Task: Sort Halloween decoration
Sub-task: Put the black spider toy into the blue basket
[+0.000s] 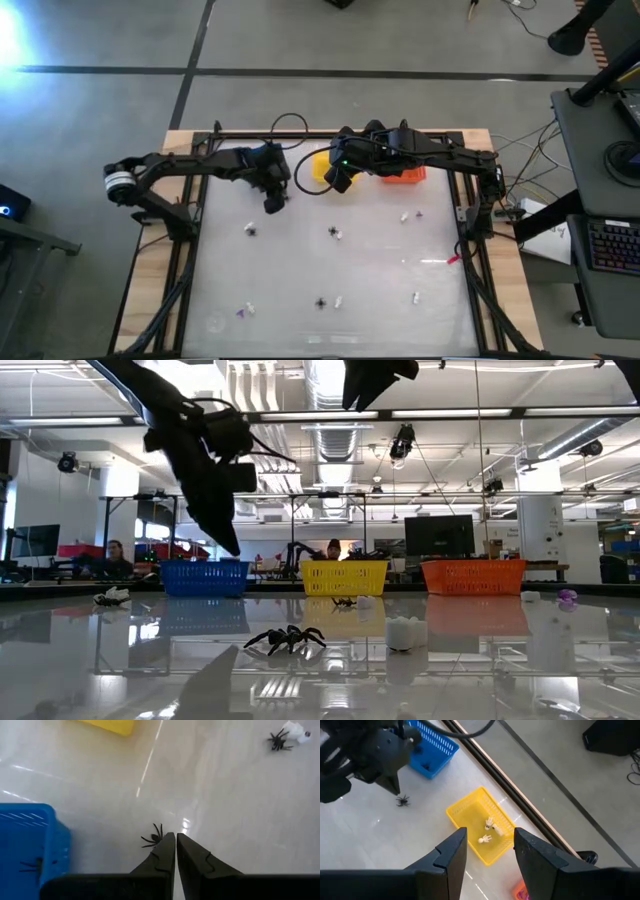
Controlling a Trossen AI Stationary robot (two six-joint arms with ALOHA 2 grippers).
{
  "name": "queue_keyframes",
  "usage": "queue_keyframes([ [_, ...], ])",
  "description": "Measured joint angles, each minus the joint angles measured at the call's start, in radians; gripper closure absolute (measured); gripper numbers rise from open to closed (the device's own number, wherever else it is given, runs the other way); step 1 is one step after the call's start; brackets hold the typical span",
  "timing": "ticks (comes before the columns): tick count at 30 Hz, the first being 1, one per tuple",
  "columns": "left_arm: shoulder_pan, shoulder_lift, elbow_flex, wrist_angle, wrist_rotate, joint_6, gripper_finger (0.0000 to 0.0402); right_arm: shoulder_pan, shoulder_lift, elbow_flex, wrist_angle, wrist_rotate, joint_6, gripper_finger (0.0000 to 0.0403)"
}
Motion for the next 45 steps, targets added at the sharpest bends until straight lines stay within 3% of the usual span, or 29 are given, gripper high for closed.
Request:
queue_keyframes([
  [7, -0.003, 0.011, 0.000, -0.005, -0.017, 0.023, 0.0394, 0.000, 0.000, 0.000, 0.007, 0.000, -0.006, 0.0248],
  [17, -0.006, 0.079, 0.000, 0.035, 0.002, 0.023, 0.0315, 0.000, 0.000, 0.000, 0.007, 0.000, -0.007, 0.0248],
  [22, -0.006, 0.108, 0.000, 0.034, -0.029, 0.016, 0.0296, 0.000, 0.000, 0.000, 0.007, 0.000, -0.007, 0.0248],
  [39, -0.006, 0.258, 0.006, 0.087, -0.034, -0.052, 0.0297, 0.000, 0.000, 0.000, 0.007, -0.001, -0.011, 0.0248],
  [45, -0.008, 0.279, 0.007, 0.086, -0.036, -0.049, 0.0358, 0.000, 0.000, 0.000, 0.007, -0.001, -0.011, 0.0248],
])
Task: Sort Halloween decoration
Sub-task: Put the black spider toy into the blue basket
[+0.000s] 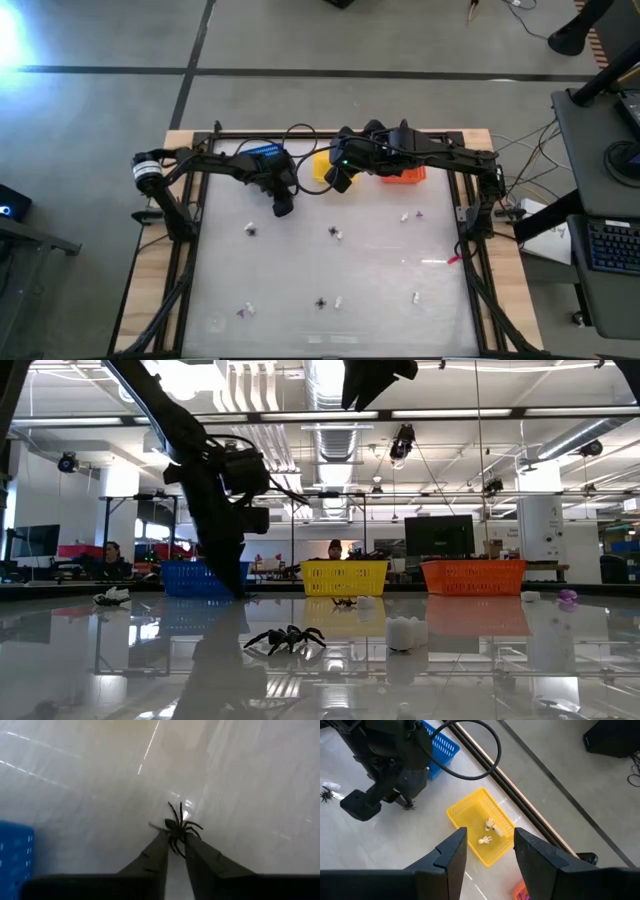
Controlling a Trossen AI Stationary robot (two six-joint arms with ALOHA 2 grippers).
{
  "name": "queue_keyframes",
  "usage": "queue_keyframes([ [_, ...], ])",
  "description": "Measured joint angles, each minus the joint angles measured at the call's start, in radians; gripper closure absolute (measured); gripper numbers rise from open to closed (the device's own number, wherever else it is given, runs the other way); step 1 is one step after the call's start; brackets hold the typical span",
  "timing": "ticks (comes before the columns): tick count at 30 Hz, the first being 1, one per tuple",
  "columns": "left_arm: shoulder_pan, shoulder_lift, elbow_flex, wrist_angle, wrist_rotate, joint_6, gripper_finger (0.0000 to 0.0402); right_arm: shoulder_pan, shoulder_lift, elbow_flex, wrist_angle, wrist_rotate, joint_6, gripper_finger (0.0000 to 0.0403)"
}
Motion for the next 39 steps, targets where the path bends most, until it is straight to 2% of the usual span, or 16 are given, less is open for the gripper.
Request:
queue_keyframes([
  [3, -0.002, 0.000, 0.000, -0.005, 0.010, 0.004, 0.0393, 0.000, 0.000, 0.000, 0.000, 0.000, 0.000, 0.0248],
  [12, -0.005, -0.049, -0.009, -0.026, 0.059, 0.007, 0.0401, 0.000, 0.000, 0.000, -0.001, 0.000, 0.000, 0.0248],
  [24, -0.005, -0.249, -0.010, -0.040, 0.071, 0.003, 0.0401, 0.000, 0.000, 0.000, -0.002, 0.000, -0.004, 0.0248],
  [29, 0.011, -0.332, -0.010, -0.082, -0.052, 0.005, 0.0401, 0.000, 0.000, 0.000, -0.002, 0.000, -0.004, 0.0248],
  [35, 0.091, -0.409, -0.009, -0.147, -0.226, 0.039, 0.0401, 0.001, 0.000, 0.000, -0.002, 0.000, -0.003, 0.0248],
  [39, 0.168, -0.417, -0.008, -0.156, -0.261, 0.056, 0.0401, 0.001, 0.000, 0.000, -0.002, 0.000, -0.004, 0.0248],
])
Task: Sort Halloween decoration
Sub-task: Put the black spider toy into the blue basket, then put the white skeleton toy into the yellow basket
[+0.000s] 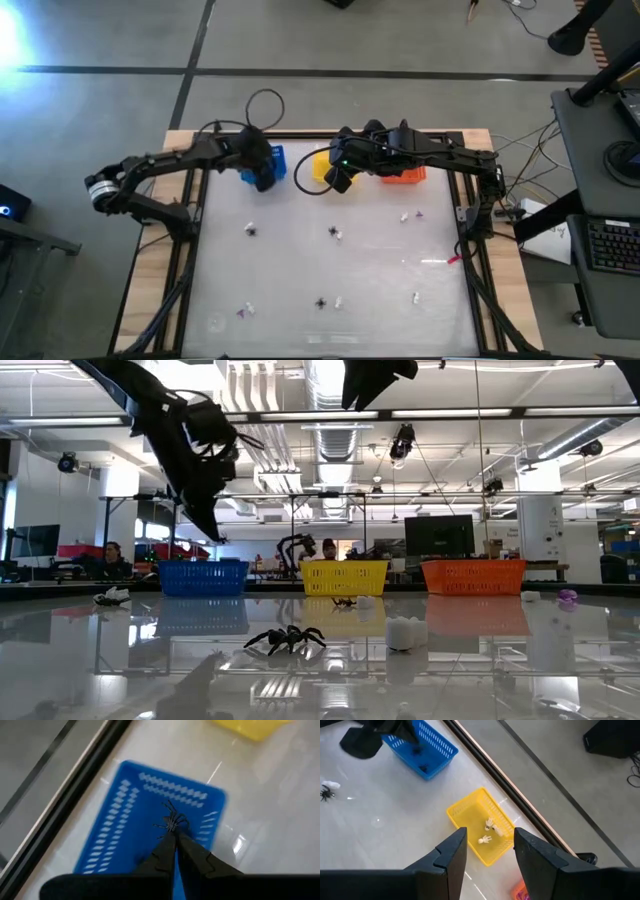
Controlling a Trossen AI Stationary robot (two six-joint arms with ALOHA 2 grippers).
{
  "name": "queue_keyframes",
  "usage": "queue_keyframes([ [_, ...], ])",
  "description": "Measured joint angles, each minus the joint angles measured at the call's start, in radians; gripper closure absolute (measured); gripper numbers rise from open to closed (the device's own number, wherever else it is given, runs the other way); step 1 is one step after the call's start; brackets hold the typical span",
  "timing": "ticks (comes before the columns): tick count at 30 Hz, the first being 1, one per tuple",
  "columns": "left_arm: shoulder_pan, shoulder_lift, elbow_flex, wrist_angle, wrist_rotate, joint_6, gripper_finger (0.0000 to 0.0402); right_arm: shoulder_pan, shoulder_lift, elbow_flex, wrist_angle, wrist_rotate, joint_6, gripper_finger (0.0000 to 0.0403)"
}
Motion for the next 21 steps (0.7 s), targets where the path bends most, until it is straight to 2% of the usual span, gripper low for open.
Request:
queue_keyframes([
  [4, 0.052, 0.020, 0.001, -0.014, 0.001, 0.026, 0.0401, 0.000, 0.000, -0.001, -0.005, 0.000, 0.000, 0.0248],
  [10, 0.063, 0.040, 0.001, -0.031, 0.002, 0.030, 0.0394, 0.000, 0.000, -0.001, -0.014, 0.000, 0.000, 0.0248],
  [16, 0.063, 0.029, 0.005, -0.036, 0.002, 0.030, 0.0356, 0.000, 0.000, -0.001, -0.032, -0.001, 0.007, 0.0248],
  [21, 0.063, 0.028, 0.074, -0.134, 0.003, 0.027, 0.0321, 0.000, 0.000, -0.001, -0.039, -0.001, 0.000, 0.0248],
])
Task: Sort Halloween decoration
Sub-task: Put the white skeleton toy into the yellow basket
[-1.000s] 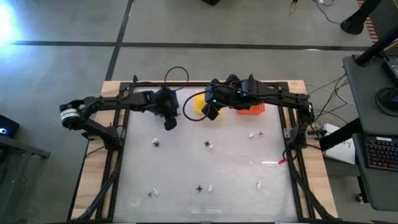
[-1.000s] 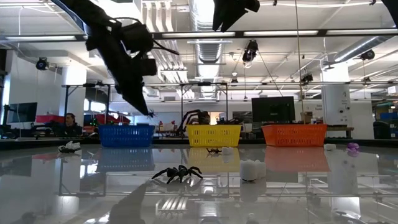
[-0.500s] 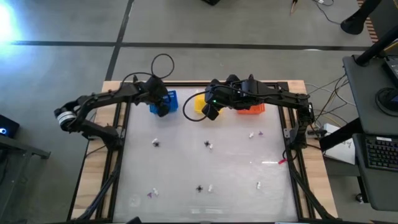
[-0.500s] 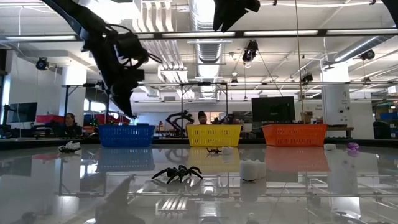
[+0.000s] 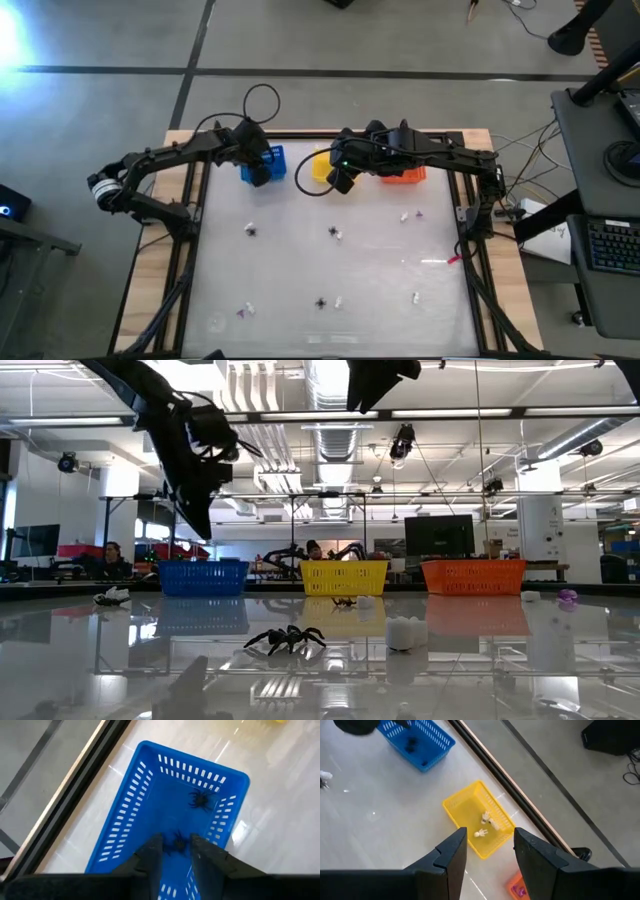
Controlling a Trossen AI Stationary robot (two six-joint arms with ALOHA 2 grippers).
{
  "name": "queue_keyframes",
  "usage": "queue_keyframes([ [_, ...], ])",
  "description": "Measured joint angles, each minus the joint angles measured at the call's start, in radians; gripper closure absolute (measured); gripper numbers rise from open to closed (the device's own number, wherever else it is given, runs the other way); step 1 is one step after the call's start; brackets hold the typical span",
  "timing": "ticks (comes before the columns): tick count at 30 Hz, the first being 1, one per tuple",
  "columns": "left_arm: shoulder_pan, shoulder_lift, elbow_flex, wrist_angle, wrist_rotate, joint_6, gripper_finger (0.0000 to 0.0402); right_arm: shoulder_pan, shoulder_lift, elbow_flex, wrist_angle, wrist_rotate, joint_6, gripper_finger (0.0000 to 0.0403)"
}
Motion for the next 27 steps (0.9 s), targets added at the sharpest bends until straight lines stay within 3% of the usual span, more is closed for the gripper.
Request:
queue_keyframes([
  [9, -0.001, -0.001, 0.235, -0.295, 0.007, 0.027, 0.0304, 0.003, 0.000, -0.001, -0.056, -0.136, -0.004, 0.0248],
  [15, -0.002, -0.032, 0.365, -0.457, 0.110, 0.052, 0.0306, 0.028, 0.000, -0.004, -0.059, -0.158, 0.012, 0.0248],
  [27, -0.003, -0.293, 0.337, -0.520, 0.173, 0.075, 0.0306, 0.069, 0.027, -0.052, -0.050, -0.165, 0.234, 0.0248],
])
